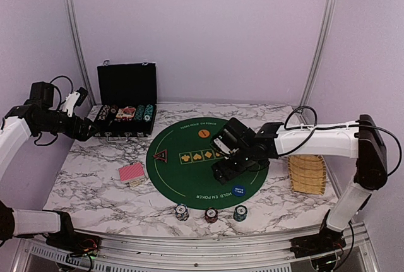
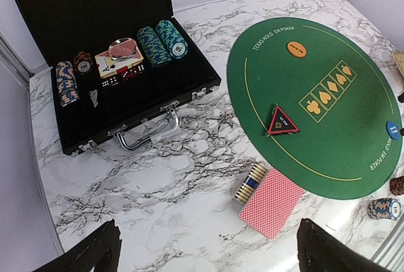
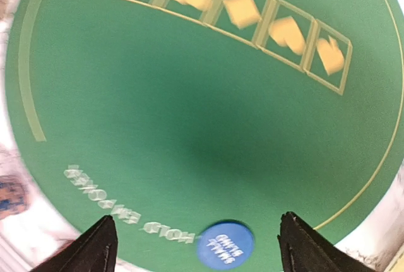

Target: Distribute texas hold em gaming equipment

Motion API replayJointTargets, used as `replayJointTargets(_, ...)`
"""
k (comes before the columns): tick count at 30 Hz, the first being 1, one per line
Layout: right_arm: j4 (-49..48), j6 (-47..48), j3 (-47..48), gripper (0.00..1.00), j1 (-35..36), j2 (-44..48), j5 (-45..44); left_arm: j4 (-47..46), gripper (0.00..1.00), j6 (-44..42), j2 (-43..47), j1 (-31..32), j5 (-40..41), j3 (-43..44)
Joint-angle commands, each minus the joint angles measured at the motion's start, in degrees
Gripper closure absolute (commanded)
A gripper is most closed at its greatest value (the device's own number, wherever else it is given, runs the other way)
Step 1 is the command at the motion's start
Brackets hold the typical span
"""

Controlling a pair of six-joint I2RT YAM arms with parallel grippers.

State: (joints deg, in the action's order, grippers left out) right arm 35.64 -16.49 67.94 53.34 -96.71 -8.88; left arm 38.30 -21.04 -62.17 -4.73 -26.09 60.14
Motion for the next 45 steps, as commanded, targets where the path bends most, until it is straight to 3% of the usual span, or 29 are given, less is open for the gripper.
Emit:
replayJointTargets(1, 3.8, -0.1, 6.9, 0.08, 5.7, 2.0, 2.3, 1.7, 0.01, -0.4, 0.3, -0.3, -0.4, 0.7)
replayJointTargets(6, 4.8, 0.0, 12.6, 0.01, 10.5, -1.7, 5.6, 1.7, 0.01, 0.1, 0.1, -0.2, -0.5, 0.7)
replayJointTargets(14, 7.8, 1.3, 21.8, 0.01, 17.0, -12.7, 6.2, 1.6, 0.01, 0.4, 0.2, -0.3, 0.1, 1.0)
replayJointTargets(30, 10.4, 2.0, 27.1, 0.01, 20.3, -19.8, 7.8, 1.7, 0.01, -0.6, 1.1, -0.2, 0.1, 0.3)
replayJointTargets(45, 10.9, 2.3, 27.8, 0.21, 20.5, -22.8, 7.2, 1.9, 0.01, -1.0, 1.7, -0.2, 0.0, 0.4)
